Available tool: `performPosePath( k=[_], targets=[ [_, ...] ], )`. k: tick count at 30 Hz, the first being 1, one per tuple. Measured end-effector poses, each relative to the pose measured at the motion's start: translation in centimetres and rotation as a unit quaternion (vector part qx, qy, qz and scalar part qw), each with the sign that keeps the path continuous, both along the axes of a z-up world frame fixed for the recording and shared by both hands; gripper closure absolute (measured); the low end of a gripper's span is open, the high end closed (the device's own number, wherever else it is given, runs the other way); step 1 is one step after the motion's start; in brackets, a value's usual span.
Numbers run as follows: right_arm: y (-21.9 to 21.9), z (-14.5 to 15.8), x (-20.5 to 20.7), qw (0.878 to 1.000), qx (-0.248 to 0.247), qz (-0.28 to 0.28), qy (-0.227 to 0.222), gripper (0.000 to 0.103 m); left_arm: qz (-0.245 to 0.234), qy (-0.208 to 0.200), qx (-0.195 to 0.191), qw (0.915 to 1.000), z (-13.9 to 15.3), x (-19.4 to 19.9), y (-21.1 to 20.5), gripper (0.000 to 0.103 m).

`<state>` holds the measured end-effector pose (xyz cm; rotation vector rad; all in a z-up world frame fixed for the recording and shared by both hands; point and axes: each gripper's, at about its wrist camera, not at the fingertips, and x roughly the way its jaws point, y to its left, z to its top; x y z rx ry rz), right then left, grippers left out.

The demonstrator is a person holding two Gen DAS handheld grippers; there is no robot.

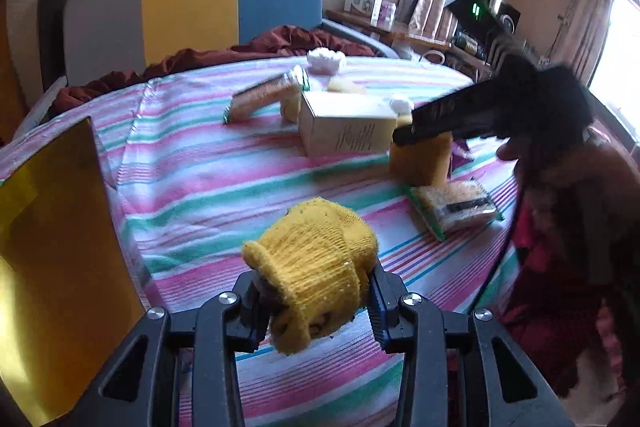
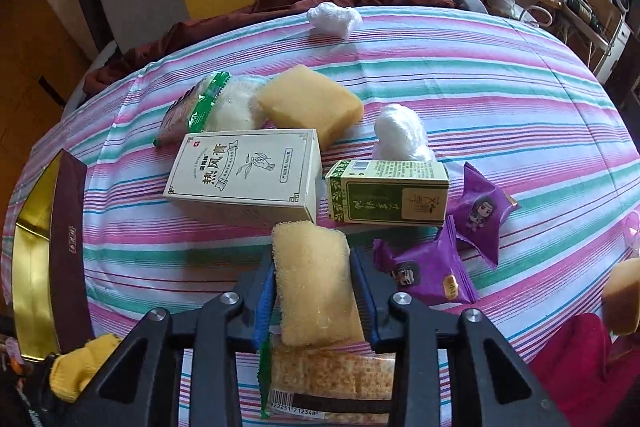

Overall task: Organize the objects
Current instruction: 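Grasp the yellow sponge with the right tool while the left tool lifts the glove, then carry the glove into the gold tray and open the left tool while the right holds the sponge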

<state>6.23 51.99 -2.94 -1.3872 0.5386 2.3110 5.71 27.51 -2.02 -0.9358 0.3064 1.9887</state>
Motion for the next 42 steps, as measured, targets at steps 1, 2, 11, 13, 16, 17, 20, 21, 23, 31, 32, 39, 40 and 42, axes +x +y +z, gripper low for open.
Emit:
performPosePath(
  k=[1,2,11,13,16,17,20,21,23,31,32,39,40,42],
  targets=[
    [0.0,0.1,0.0,1.0,0.001,-0.001,0.003,0.069,0.008,0.001,0.01,0.9999,0.9,-0.2,-0.9,0.062],
    [0.1,0.1,0.1,1.0,-0.001,-0.002,0.008,0.069,0.017,0.003,0.017,0.9997,1.6,-0.5,-1.7,0.062],
    [0.7,2.2,1.1,0.997,0.018,-0.031,0.061,0.069,0.172,0.013,0.01,0.9849,3.4,-5.2,-12.9,0.062],
    [0.6,2.5,1.2,0.997,0.018,-0.034,0.073,0.069,0.208,0.012,-0.008,0.9779,2.6,-6.0,-15.5,0.062],
    [0.8,2.9,1.5,0.995,0.017,-0.038,0.087,0.069,0.264,0.01,-0.038,0.9637,1.2,-6.9,-19.4,0.062],
    [0.8,3.1,1.6,0.995,0.016,-0.039,0.092,0.069,0.279,0.007,-0.045,0.9593,0.8,-7.1,-20.3,0.061],
    [0.9,3.7,2.1,0.992,0.017,-0.042,0.114,0.069,0.315,-0.002,-0.065,0.947,-0.6,-7.7,-22.8,0.06],
    [1.0,3.9,2.4,0.991,0.017,-0.044,0.124,0.069,0.321,-0.001,-0.071,0.9445,-0.8,-7.8,-23.4,0.06],
    [1.1,4.4,2.8,0.989,0.017,-0.049,0.141,0.069,0.334,0.001,-0.082,0.9389,-1.4,-7.9,-24.2,0.059],
    [1.3,5.3,3.6,0.983,0.021,-0.054,0.176,0.069,0.345,0.029,-0.096,0.9333,-1.7,-7.9,-24.7,0.052],
    [1.3,5.4,3.7,0.982,0.021,-0.054,0.178,0.069,0.348,0.033,-0.1,0.9316,-1.7,-7.8,-24.9,0.05],
    [-1.5,7.2,3.4,0.981,0.023,-0.025,0.192,0.069,0.348,0.043,-0.095,0.9319,-0.6,-7.2,-25.3,0.031],
    [-2.5,7.9,3.1,0.98,0.025,-0.011,0.198,0.069,0.35,0.051,-0.092,0.9309,-0.3,-7.0,-25.3,0.027],
    [-5.2,9.2,1.9,0.978,0.025,0.027,0.206,0.069,0.349,0.057,-0.08,0.932,0.3,-6.8,-25.5,0.027]
  ],
)
